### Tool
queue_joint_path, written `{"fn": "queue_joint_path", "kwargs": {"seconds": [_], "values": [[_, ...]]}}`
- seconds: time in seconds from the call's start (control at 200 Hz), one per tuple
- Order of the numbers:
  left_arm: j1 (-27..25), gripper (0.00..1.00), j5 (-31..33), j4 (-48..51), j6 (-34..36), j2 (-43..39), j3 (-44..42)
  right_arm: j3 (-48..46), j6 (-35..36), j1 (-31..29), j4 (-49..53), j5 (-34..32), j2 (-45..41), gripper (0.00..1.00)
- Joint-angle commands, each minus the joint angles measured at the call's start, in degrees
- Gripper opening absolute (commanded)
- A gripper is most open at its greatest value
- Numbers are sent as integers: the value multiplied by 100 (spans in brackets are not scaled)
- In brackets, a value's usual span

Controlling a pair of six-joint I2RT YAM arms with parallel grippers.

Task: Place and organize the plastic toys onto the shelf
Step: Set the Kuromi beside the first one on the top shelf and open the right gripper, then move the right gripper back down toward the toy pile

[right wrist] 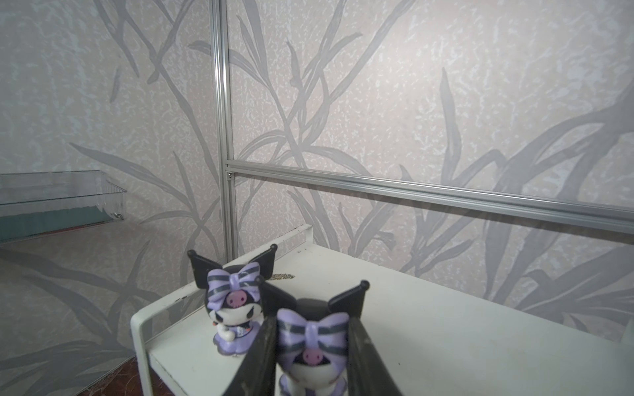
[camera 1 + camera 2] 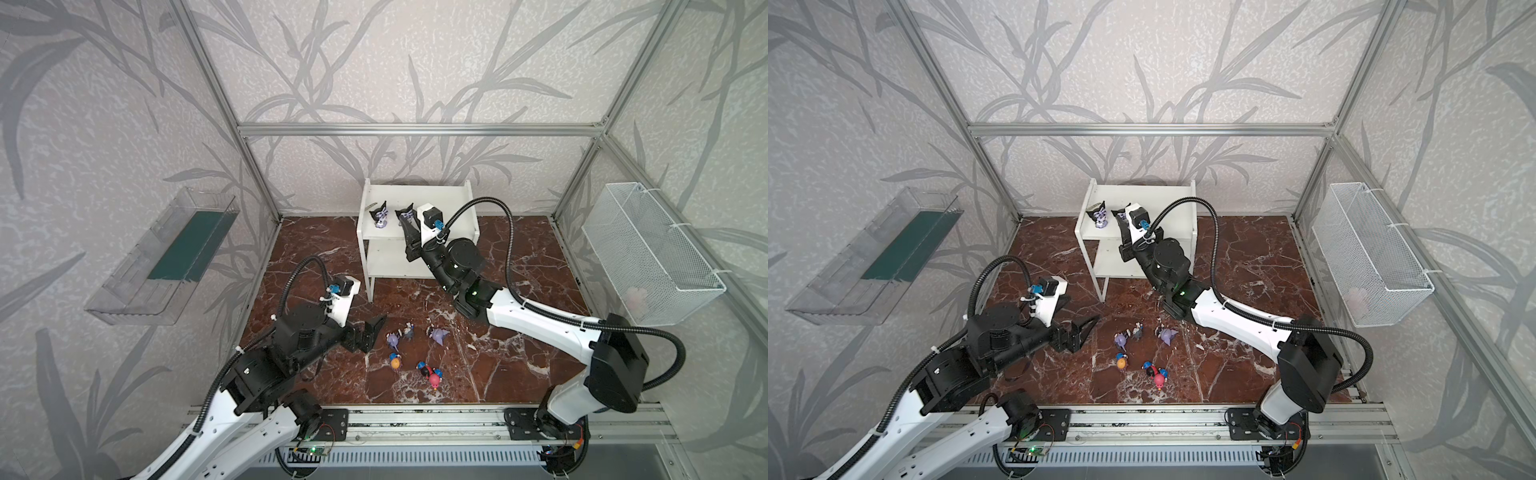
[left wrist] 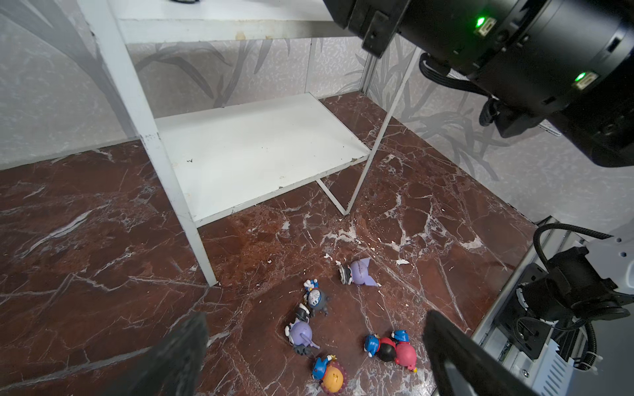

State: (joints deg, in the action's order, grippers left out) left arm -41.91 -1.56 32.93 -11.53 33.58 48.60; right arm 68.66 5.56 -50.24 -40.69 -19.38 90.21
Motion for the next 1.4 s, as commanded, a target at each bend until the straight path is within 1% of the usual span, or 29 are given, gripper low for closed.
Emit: {"fn": "queue_joint_path", "kwargs": {"seconds": [0.0, 0.285, 0.395, 0.54, 0.75, 0.83, 0.905, 0.925, 1.074, 1.209, 1.259, 1.349, 1.399], "values": [[38, 99, -24, -61, 111, 17, -38, 212, -94, 15, -287, -268, 15, 25], [59, 99, -80, -85, 82, -19, -67, 82, -233, 19, -238, -340, -21, 32], [69, 99, -92, -85, 72, -28, -75, 51, -257, 14, -238, -342, -30, 38], [72, 99, -91, -88, 59, -47, -82, -9, -290, 14, -238, -350, -63, 42], [86, 99, -116, -80, 47, -53, -94, -72, -300, 14, -238, -344, -126, 45], [91, 99, -111, -76, 46, -52, -102, -63, -259, 19, -238, -312, -200, 49], [93, 99, -115, -84, 46, -49, -105, -54, -188, 14, -238, -275, -294, 54], [95, 99, -116, -88, 51, -39, -104, -47, -171, 14, -23, -275, -321, 55], [98, 99, -122, -102, 45, -37, -90, -143, -125, 14, 172, -242, -656, 66], [107, 99, -151, -119, 22, -27, -103, -339, -100, 15, 489, -229, -1137, 75], [108, 99, -156, -129, 21, -23, -103, -365, -83, 16, 818, -178, -1360, 80], [110, 99, -159, -126, 4, -11, -105, -300, -71, 14, 1644, -10, -1734, 83], [106, 99, -167, -123, -16, -14, -113, -279, -60, 14, 2198, 228, -2004, 86]]}}
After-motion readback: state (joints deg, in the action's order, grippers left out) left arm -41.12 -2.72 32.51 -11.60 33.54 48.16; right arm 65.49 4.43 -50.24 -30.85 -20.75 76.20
